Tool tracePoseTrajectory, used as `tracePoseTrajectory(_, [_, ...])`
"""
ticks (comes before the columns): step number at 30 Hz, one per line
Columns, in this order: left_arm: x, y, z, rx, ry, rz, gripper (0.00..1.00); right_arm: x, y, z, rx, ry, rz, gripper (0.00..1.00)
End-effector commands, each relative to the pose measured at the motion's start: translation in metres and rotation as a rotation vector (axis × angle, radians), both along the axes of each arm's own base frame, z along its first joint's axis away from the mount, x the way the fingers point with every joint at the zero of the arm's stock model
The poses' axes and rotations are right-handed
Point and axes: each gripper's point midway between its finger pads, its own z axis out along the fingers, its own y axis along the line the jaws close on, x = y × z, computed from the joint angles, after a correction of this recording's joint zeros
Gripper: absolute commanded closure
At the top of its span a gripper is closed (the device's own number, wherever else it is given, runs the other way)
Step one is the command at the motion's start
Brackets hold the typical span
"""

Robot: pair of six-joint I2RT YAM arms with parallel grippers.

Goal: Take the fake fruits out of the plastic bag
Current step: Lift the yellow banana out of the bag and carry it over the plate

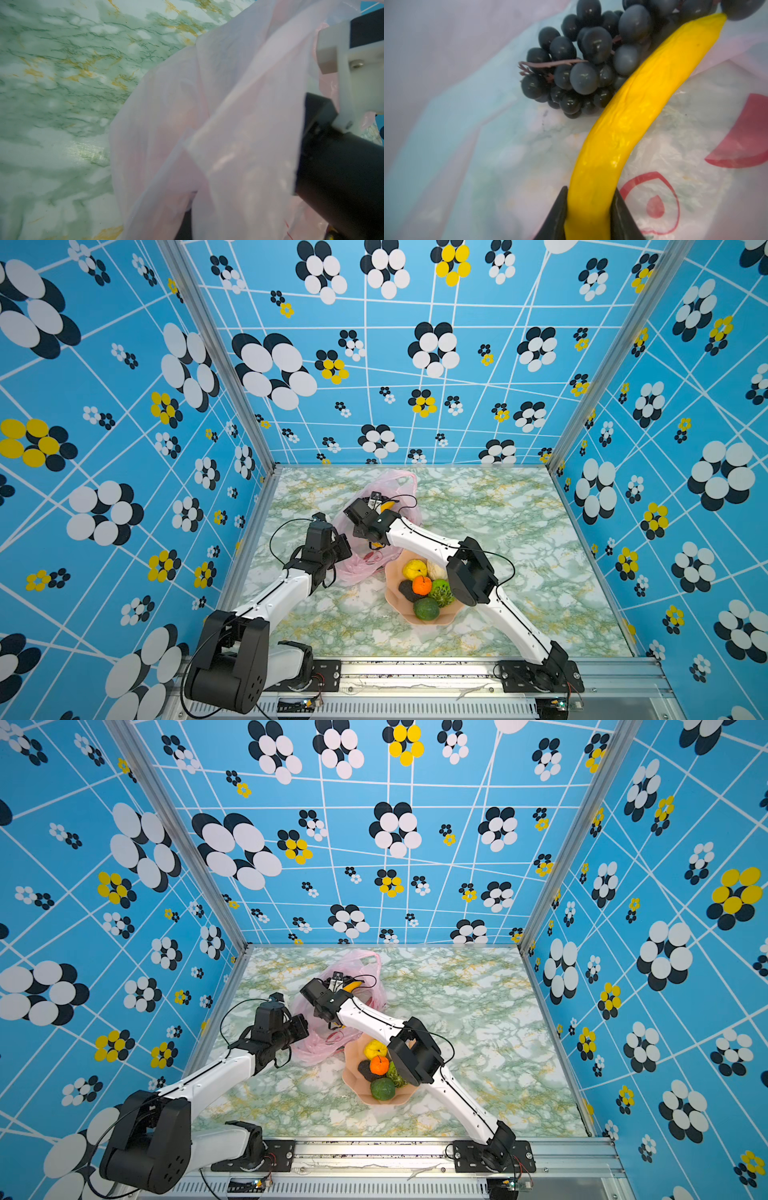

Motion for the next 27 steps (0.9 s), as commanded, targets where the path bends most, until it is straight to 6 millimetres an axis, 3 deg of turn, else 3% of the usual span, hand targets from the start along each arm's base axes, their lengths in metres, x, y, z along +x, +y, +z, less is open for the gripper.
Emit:
tracePoseTrajectory(1, [0.004,-0.001,-0.002,0.008,0.006,-0.01,1.0,0.005,0.009,0.041,0.108,-0.036,0.017,0.72])
tracePoseTrajectory(14, [0.006,0.0,-0.006,0.014,0.019,-0.009,1.0,-0.018,0.02,0.071,0.191,-0.012,0.116,0.72])
tracePoseTrajectory(20, [0.005,0.002,-0.003,0.022,0.01,-0.003,1.0,-0.051,0.013,0.077,0.151,0.0,0.221,0.72])
tracePoseTrajectory(27, [0.006,0.002,-0.005,0.017,0.016,-0.004,1.0,-0.099,-0.014,0.087,0.099,0.029,0.35,0.71])
